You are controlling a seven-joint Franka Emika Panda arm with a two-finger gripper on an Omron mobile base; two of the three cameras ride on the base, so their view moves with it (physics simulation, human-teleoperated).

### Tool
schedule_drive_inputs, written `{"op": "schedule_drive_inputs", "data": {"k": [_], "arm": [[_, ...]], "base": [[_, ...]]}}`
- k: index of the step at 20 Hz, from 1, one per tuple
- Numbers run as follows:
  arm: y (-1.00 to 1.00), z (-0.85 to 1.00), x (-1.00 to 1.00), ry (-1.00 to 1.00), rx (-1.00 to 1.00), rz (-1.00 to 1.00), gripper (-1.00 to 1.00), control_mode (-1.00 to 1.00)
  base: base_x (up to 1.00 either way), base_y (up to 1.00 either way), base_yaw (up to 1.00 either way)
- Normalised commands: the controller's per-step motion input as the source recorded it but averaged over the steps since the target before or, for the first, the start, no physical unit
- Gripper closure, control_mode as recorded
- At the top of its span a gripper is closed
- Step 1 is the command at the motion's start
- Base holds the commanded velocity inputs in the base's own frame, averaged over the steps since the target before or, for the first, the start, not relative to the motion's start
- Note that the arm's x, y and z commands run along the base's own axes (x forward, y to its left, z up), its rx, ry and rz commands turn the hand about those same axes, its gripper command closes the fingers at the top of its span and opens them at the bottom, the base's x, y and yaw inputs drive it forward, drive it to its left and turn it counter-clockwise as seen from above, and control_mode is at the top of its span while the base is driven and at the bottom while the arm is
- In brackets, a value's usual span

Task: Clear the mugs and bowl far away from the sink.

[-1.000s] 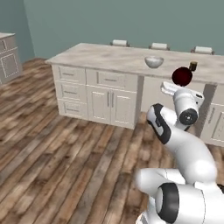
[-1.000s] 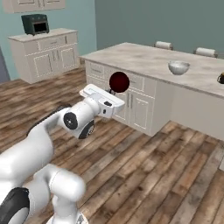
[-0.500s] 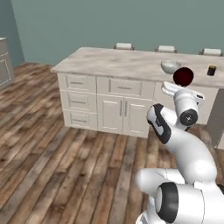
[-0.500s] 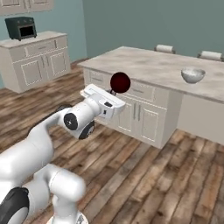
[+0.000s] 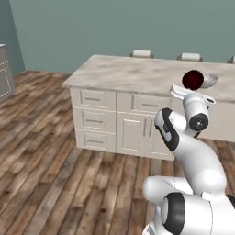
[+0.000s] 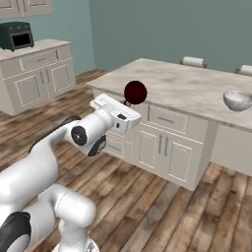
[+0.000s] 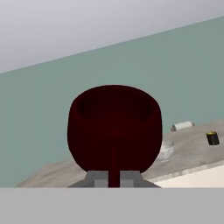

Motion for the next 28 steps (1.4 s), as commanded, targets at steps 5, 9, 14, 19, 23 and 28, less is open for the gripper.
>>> {"op": "schedule_drive_inputs", "data": {"k": [5,9,14,19,23,28], "arm": [[0.00,0.00,0.00,0.00,0.00,0.00,1.00,1.00],[0.00,0.00,0.00,0.00,0.00,0.00,1.00,1.00],[0.00,0.00,0.00,0.00,0.00,0.00,1.00,1.00],[0.00,0.00,0.00,0.00,0.00,0.00,1.00,1.00],[0.00,0.00,0.00,0.00,0.00,0.00,1.00,1.00],[-0.03,-0.02,0.80,0.52,-0.01,0.00,1.00,-1.00]], "base": [[1.00,0.00,-0.10],[1.00,0.00,-0.07],[1.00,0.00,-0.02],[1.00,0.00,0.00],[1.00,0.00,0.00],[0.20,0.00,0.00]]}}
